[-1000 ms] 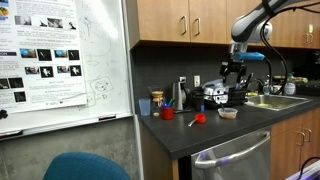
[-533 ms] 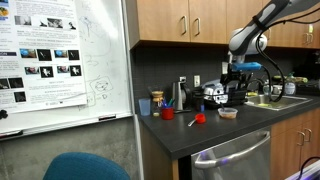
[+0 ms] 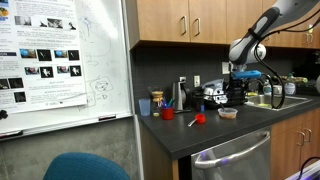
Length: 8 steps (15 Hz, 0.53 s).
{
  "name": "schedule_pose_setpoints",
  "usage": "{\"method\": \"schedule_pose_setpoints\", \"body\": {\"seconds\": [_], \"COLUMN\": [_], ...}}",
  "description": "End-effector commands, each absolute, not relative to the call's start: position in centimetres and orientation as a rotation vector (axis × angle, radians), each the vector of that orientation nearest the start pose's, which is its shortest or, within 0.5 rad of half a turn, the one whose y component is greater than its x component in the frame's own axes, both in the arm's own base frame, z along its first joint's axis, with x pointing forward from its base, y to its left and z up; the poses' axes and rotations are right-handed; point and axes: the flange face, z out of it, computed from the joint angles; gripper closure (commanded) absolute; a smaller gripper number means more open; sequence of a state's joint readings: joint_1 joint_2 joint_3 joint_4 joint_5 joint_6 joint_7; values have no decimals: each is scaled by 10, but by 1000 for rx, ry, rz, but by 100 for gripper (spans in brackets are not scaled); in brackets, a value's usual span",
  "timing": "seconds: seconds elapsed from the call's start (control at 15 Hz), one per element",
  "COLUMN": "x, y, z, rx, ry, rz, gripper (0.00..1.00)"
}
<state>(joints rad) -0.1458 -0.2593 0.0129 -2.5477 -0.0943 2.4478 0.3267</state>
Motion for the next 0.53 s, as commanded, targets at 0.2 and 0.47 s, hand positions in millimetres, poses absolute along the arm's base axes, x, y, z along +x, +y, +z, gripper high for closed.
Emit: {"method": "schedule_pose_setpoints", "body": {"seconds": [0.2,0.47], "x": [454,457], "y": [-69,-73], "z": [348,333], "rx": [-3126,-3131], "ry": [736,784], "rz": [-250,-224], "gripper": [0,0]}}
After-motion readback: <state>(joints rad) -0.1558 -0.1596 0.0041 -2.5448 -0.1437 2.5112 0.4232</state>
